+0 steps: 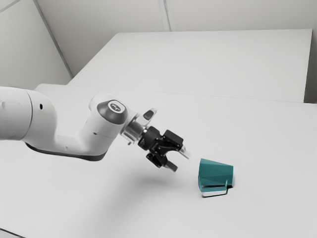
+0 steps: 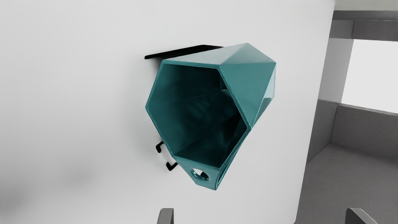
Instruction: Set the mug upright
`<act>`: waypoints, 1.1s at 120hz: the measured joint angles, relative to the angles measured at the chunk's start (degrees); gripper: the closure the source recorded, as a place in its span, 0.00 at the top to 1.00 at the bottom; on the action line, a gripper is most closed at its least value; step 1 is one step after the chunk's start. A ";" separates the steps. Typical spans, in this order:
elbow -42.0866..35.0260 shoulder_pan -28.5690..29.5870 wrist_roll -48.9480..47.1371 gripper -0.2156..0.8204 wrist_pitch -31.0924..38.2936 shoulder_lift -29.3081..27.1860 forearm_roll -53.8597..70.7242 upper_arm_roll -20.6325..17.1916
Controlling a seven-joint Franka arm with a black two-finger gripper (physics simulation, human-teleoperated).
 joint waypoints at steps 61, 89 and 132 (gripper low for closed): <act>1.00 -4.41 9.70 0.79 7.26 4.52 -10.57 -0.60; 2.71 -5.65 13.11 0.79 8.52 6.80 -14.48 -1.76; 3.33 -6.56 18.61 0.79 10.00 8.36 -19.66 -2.00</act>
